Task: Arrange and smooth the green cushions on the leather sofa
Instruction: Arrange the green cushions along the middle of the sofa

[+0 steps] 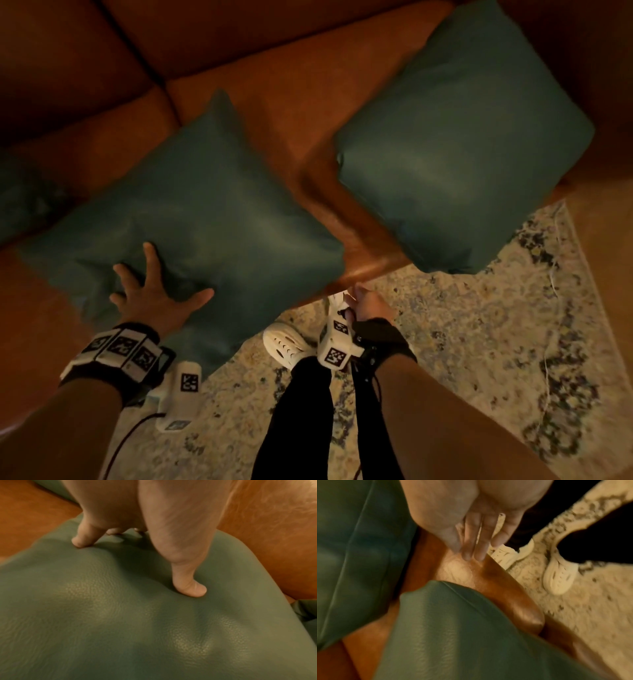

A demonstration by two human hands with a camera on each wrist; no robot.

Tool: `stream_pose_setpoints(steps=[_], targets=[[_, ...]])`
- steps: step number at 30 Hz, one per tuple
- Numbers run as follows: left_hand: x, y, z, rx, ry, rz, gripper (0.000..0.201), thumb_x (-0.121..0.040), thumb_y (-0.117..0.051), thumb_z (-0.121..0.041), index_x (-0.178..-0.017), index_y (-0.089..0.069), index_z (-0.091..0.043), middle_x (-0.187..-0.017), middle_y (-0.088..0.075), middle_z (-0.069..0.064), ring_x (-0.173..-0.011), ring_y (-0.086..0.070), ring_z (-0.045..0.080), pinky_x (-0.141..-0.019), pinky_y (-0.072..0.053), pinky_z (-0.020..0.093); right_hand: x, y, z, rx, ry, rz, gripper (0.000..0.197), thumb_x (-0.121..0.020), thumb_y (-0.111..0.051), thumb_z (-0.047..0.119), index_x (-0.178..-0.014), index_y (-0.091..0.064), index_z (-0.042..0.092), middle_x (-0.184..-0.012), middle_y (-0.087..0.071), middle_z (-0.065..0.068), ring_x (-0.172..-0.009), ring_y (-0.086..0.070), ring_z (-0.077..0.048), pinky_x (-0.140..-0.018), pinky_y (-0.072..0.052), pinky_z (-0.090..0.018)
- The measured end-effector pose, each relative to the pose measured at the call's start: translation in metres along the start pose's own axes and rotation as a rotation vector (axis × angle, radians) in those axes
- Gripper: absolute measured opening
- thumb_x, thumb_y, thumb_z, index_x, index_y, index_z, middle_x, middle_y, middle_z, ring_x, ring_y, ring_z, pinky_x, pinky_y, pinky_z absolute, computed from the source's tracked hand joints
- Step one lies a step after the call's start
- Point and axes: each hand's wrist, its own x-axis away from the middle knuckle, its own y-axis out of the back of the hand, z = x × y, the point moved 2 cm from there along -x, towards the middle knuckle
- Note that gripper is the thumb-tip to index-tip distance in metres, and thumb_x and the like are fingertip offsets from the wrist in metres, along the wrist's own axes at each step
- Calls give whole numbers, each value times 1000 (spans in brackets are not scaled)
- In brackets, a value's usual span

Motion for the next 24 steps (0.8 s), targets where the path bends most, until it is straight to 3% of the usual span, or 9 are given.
stream_pose_setpoints(steps=[2, 5, 8, 11, 13, 17, 21, 22, 24], targets=[[-4, 1, 1, -9, 3, -1, 122, -61, -70, -69, -140, 21, -52, -157, 22, 9, -141, 1, 53, -116, -11, 58, -1, -8, 14, 30, -9, 66, 9, -95, -53, 14, -99, -60, 17, -105, -66, -6, -79, -61, -13, -68, -49, -29], [-6, 3, 1, -30, 14, -2, 122, -61, -70, -69, -140, 22, -52, -158, 21, 10, -140, 0, 53, -116, -12, 58, -2, -37, 44, 134, 42, 227, 25, -91, -54, 1, -87, -63, 24, -88, -66, 2, -81, -61, -14, -70, -49, -28], [-7, 5, -3, -53, 26, -3, 120, -65, -69, -67, -142, 21, -50, -158, 19, 10, -141, -3, 53, -116, -13, 57, -2, -68, 57, 377, 29, 376, 27, -90, -56, -1, -83, -60, 25, -92, -65, 1, -82, -58, -13, -66, -50, -27], [-9, 10, -5, -66, 40, 0, 120, -65, -70, -65, -143, 20, -48, -158, 17, 11, -140, -5, 53, -116, -14, 56, -32, -80, 53, 594, 115, 331, 8, -85, -60, 12, -79, -62, 17, -103, -69, -6, -86, -63, -19, -78, -57, -38], [-8, 10, -7, -77, 42, 5, 120, -66, -70, -65, -143, 19, -47, -158, 17, 13, -140, -6, 53, -116, -13, 55, -51, -82, 52, 734, 212, 363, 30, -71, -62, 23, -100, -68, 16, -104, -71, -6, -92, -68, -25, -85, -57, -44], [-7, 8, -11, -83, 47, 0, 120, -66, -69, -65, -144, 19, -45, -157, 17, 15, -139, -6, 54, -116, -13, 55, -13, -77, 71, 801, 219, 341, 40, -75, -59, 19, -114, -66, 11, -109, -68, -12, -99, -66, -32, -88, -56, -48], [-9, 7, -11, -76, 53, 11, 120, -66, -70, -65, -143, 21, -47, -158, 19, 13, -140, -4, 54, -115, -13, 57, -68, -80, 58, 845, 178, 332, 35, -56, -64, 30, -90, -70, 27, -101, -72, -6, -93, -70, -29, -80, -59, -46], [-10, 6, -10, -74, 51, 14, 121, -65, -69, -66, -143, 21, -48, -157, 19, 12, -140, -4, 54, -115, -14, 57, -89, -82, 51, 833, 168, 321, 37, -51, -68, 34, -88, -70, 30, -99, -72, -2, -90, -71, -27, -82, -58, -45], [-10, 5, -10, -80, 49, 12, 121, -65, -69, -67, -142, 22, -48, -158, 20, 12, -140, -4, 54, -115, -14, 58, -74, -85, 57, 761, 153, 295, 43, -48, -72, 36, -91, -68, 30, -98, -71, 3, -87, -69, -24, -87, -56, -43]])
